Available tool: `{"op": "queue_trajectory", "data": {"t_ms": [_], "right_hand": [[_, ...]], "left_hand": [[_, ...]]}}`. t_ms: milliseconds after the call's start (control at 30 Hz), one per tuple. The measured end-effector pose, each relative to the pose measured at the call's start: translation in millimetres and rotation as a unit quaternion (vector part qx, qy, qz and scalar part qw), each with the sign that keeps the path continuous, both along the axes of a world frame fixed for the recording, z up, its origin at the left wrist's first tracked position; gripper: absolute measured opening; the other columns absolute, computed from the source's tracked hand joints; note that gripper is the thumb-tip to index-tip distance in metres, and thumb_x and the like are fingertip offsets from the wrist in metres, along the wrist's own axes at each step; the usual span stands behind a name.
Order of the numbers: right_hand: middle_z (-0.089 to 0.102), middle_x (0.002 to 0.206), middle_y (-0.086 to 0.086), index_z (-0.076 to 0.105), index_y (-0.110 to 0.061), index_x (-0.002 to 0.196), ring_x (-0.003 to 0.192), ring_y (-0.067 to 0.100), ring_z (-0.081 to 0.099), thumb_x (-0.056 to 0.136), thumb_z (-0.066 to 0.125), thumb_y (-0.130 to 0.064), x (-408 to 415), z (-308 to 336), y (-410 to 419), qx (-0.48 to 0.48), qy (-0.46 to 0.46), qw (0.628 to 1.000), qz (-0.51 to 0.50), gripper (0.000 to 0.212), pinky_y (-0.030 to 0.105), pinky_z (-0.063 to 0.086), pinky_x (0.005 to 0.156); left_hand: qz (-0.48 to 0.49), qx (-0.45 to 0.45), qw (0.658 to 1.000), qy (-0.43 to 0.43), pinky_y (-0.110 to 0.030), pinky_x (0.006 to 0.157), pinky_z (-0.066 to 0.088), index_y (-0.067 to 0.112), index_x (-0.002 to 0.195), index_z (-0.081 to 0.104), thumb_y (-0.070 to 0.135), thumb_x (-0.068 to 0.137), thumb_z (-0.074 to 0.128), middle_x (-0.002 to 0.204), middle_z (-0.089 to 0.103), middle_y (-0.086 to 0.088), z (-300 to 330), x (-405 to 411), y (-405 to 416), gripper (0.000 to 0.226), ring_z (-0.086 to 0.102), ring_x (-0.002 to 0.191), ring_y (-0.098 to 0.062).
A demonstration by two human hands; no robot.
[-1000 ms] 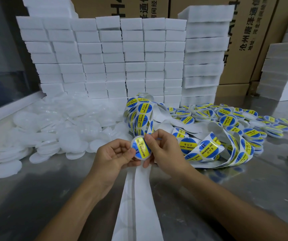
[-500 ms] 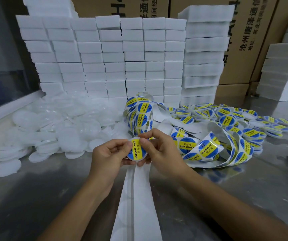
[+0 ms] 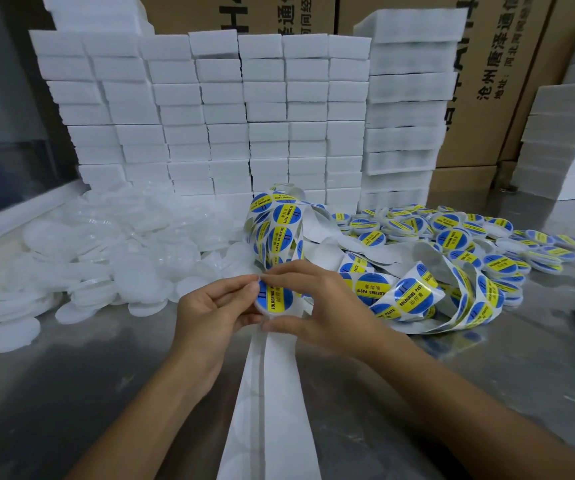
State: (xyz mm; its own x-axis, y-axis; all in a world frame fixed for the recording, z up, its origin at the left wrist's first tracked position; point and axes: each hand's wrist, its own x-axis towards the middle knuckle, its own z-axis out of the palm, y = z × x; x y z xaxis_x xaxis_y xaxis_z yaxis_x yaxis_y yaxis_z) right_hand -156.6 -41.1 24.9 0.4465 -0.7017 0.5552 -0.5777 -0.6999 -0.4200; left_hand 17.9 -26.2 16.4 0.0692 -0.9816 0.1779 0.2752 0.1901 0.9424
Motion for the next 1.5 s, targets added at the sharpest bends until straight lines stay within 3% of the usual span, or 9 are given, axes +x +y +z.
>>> {"op": "queue_trajectory", "data": {"t_ms": [167,300,467,567,700,900,1067,1367,1500], "right_hand": [[0.066,0.116,-0.014,0.069,-0.028,0.116,0.104,-0.001,0.058,0.071,0.085,-0.042,-17,11,-9,0.072,-0.054,0.996,0.005,0.050,0.013,0.044,0.085],[0.060,0.091,-0.027,0.064,-0.040,0.096,0.089,-0.005,0.055,0.077,0.078,-0.047,-57,28,-38,0.010,-0.148,0.970,-0.195,0.025,0.014,0.039,0.074],[0.064,0.109,0.002,0.065,-0.019,0.105,0.099,0.021,0.058,0.082,0.075,-0.043,-111,38,-95,0.057,-0.035,0.927,-0.368,0.034,0.035,0.048,0.078],[0.055,0.115,0.010,0.065,-0.014,0.103,0.095,0.028,0.059,0.085,0.073,-0.037,-130,39,-121,0.068,0.026,0.909,-0.410,0.030,0.037,0.049,0.078],[0.066,0.094,0.014,0.065,-0.009,0.086,0.084,0.031,0.061,0.090,0.064,-0.018,-141,34,-141,0.086,0.075,0.896,-0.429,0.010,0.033,0.045,0.068],[0.055,0.081,0.011,0.054,-0.011,0.077,0.088,0.037,0.057,0.088,0.051,-0.006,-138,28,-142,0.164,0.120,0.893,-0.401,0.012,0.033,0.045,0.070],[0.071,0.107,0.011,0.071,-0.011,0.106,0.099,0.033,0.063,0.093,0.054,-0.018,-110,32,-118,0.077,0.093,0.917,-0.381,0.023,0.043,0.054,0.085],[0.071,0.071,-0.002,0.070,-0.014,0.091,0.067,0.022,0.065,0.093,0.060,-0.026,-25,18,-39,-0.087,-0.014,0.967,-0.237,0.016,0.036,0.050,0.071],[0.061,0.055,0.001,0.065,-0.014,0.091,0.055,0.027,0.059,0.096,0.058,-0.033,-6,2,-10,-0.140,-0.026,0.962,-0.231,0.021,0.038,0.046,0.053]], "left_hand": [[0.028,-0.020,0.997,-0.071,-0.021,0.062,0.055,0.023,0.091,0.075,0.036,0.079,0.068,0.085,0.076,-0.004,-6,-3,-3,0.019,0.072,0.076,-0.017],[0.073,-0.094,0.960,-0.254,-0.011,0.064,0.048,0.036,0.093,0.069,0.041,0.073,0.082,0.090,0.069,0.006,-20,-14,-2,0.025,0.062,0.077,-0.002],[0.038,-0.137,0.921,-0.364,-0.007,0.067,0.043,0.043,0.108,0.060,0.043,0.067,0.084,0.096,0.060,0.030,-28,-20,-5,0.047,0.059,0.089,0.000],[0.039,-0.132,0.922,-0.362,-0.004,0.066,0.043,0.038,0.114,0.059,0.025,0.070,0.085,0.088,0.065,0.021,-31,-18,-10,0.052,0.060,0.084,0.005],[0.025,-0.126,0.922,-0.366,-0.003,0.064,0.041,0.035,0.114,0.059,0.010,0.075,0.080,0.081,0.069,0.014,-33,-16,-15,0.051,0.062,0.078,0.003],[0.016,-0.123,0.920,-0.371,-0.004,0.060,0.039,0.032,0.109,0.061,0.008,0.078,0.077,0.074,0.070,0.018,-35,-17,-17,0.043,0.062,0.066,0.003],[0.003,-0.088,0.931,-0.353,-0.005,0.057,0.040,0.030,0.106,0.063,0.010,0.086,0.070,0.076,0.073,0.014,-33,-18,-18,0.030,0.062,0.060,0.002],[-0.028,-0.061,0.941,-0.333,-0.026,0.078,0.055,0.025,0.115,0.061,-0.008,0.088,0.056,0.102,0.075,0.008,-34,-14,-18,0.044,0.070,0.093,-0.010],[-0.015,-0.058,0.952,-0.300,-0.029,0.078,0.055,0.020,0.104,0.064,-0.016,0.084,0.053,0.096,0.076,0.002,-30,-13,-16,0.043,0.071,0.089,-0.014]]}}
